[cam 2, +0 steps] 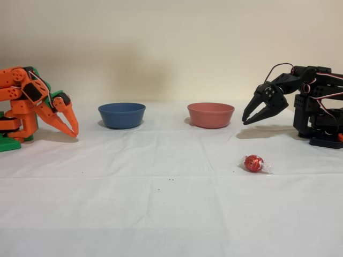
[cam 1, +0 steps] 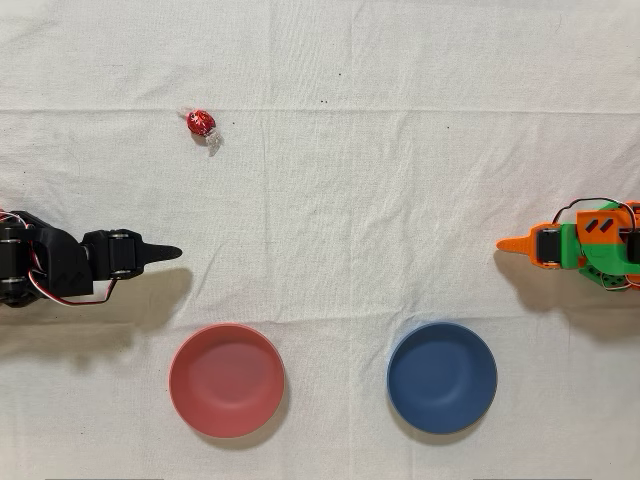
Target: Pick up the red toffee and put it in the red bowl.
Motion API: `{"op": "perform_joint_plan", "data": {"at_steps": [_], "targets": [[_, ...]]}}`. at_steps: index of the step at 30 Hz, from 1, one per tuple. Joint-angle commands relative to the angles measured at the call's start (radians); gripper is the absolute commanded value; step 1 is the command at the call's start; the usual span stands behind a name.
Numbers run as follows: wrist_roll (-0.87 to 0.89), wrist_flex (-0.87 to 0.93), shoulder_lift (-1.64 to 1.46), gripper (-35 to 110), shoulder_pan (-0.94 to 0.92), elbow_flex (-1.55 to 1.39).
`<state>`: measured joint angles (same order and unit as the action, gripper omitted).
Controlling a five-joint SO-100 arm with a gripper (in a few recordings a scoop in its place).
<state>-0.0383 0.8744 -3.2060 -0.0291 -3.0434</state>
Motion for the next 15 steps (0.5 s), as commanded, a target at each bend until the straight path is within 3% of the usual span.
{"op": "perform_joint_plan", "data": {"at_steps": [1, 8, 15], "targets": [[-0.006, 0.011, -0.011, 1, -0.012, -0.020], [0.064, 0.008, -0.011, 1, -0.011, -0.020], [-0.014, 0.061, -0.011, 1, -0.015, 0.046]]}}
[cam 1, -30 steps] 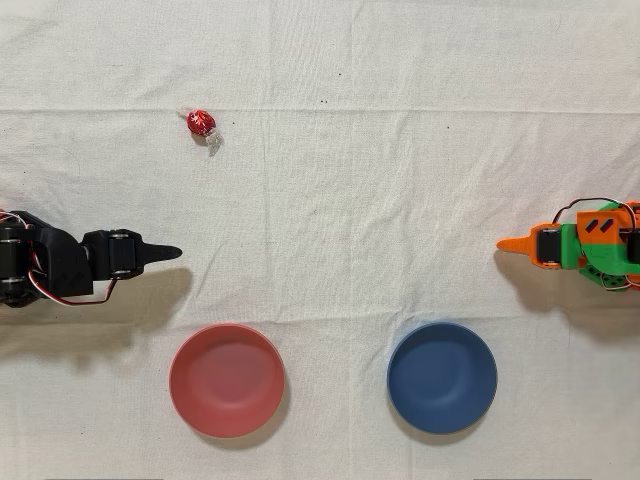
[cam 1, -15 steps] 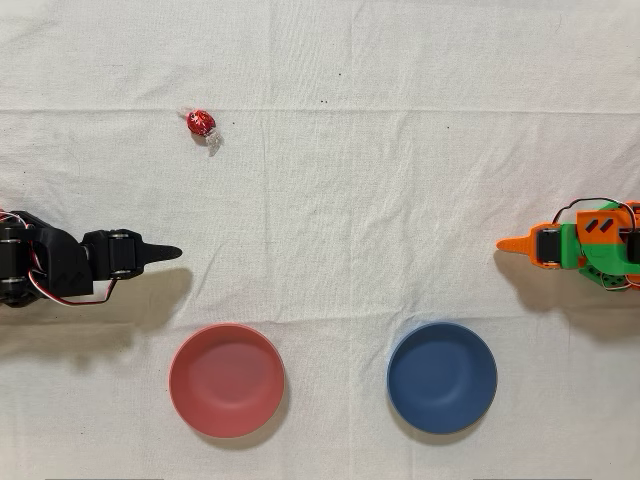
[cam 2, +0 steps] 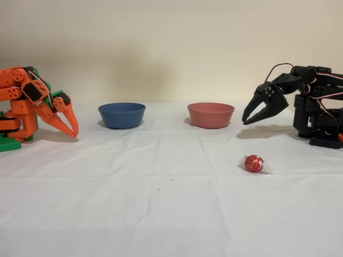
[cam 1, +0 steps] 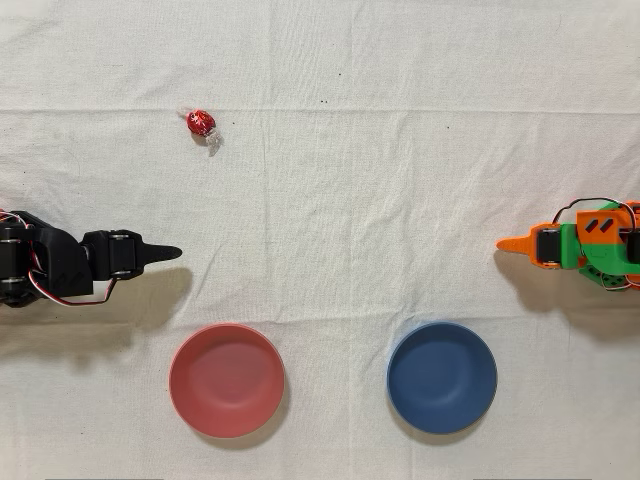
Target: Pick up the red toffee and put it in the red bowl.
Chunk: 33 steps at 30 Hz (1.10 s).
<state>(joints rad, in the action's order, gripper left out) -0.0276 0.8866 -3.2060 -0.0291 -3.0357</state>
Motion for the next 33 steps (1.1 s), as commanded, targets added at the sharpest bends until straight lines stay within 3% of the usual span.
{"op": "perform_joint_plan", "data": {"at_steps": [1, 11, 21, 27, 33], "targets": [[-0.026, 0.074, -0.011, 1, -0.014, 0.057], [-0.153, 0.161, 0.012, 1, 0.029, 0.325], [-0.064, 0.250, 0.514, 1, 0.261, 0.801], [-0.002, 0.192, 0.713, 1, 0.407, 0.966], [-0.040, 0.250, 0.914, 1, 0.520, 1.104]]}}
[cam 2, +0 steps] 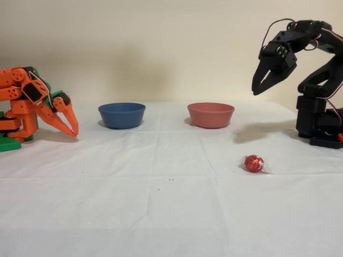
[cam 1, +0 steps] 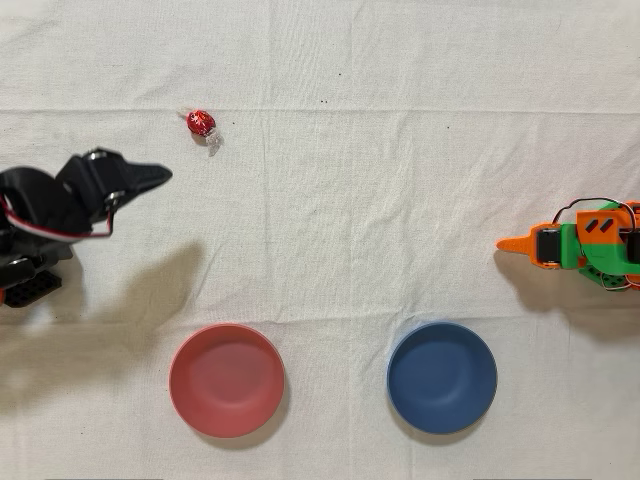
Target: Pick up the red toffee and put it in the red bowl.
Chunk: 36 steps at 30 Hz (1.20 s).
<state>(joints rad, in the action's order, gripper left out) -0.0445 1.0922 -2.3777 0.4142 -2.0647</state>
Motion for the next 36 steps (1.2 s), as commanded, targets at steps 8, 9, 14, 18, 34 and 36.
{"op": "perform_joint_plan", "data": {"at_steps": [8, 9, 14, 18, 34, 36], "targets": [[-0.184, 0.114, 0.360, 1, 0.184, 0.305], [-0.209, 0.115, 0.382, 1, 0.198, 0.321], [-0.318, 0.115, 0.466, 1, 0.258, 0.356], [-0.324, 0.071, 0.512, 1, 0.272, 0.345], [-0.287, 0.064, 0.635, 29, 0.267, 0.353], [-0.299, 0.055, 0.650, 29, 0.267, 0.351]]}}
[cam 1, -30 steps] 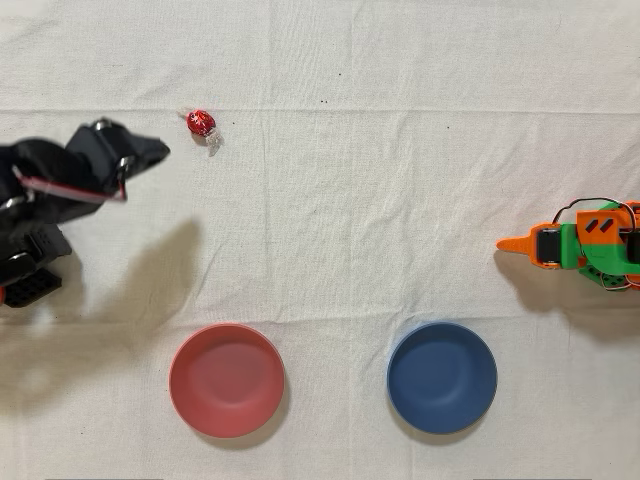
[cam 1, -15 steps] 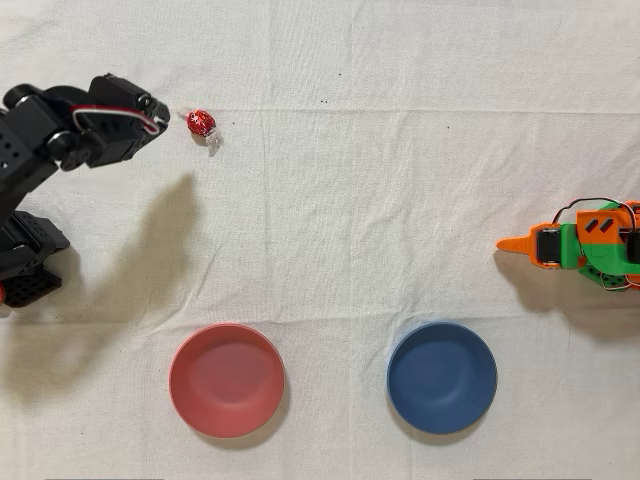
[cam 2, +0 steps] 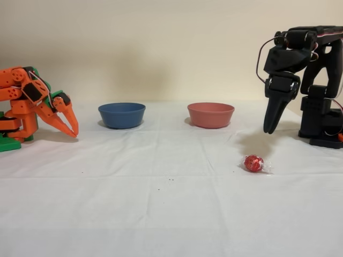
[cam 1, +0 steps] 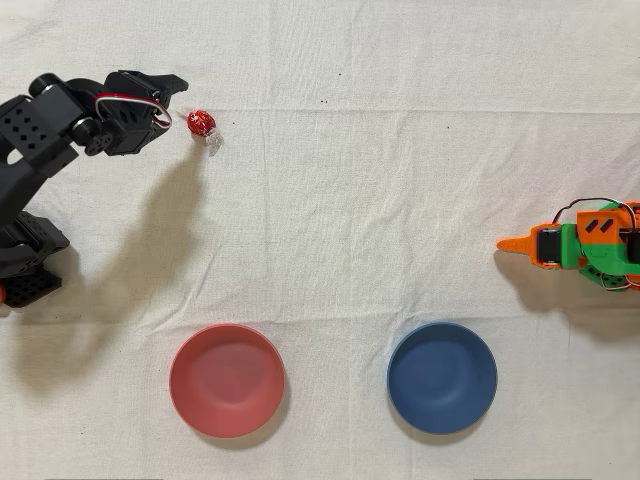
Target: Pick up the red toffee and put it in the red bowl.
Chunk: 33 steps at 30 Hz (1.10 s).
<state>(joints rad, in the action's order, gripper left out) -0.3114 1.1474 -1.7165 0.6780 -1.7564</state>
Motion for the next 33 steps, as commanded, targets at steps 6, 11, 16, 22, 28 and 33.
{"op": "perform_joint_plan", "data": {"at_steps": [6, 11, 16, 22, 28, 33], "targets": [[-0.037, -0.058, 0.040, 29, 0.008, 0.035], [-0.038, -0.123, 0.098, 29, 0.000, 0.034], [-0.032, -0.181, 0.158, 29, -0.008, 0.044], [-0.015, -0.229, 0.210, 29, -0.028, 0.054], [-0.015, -0.264, 0.216, 29, -0.055, 0.012], [-0.021, -0.291, 0.195, 29, -0.080, -0.040]]}}
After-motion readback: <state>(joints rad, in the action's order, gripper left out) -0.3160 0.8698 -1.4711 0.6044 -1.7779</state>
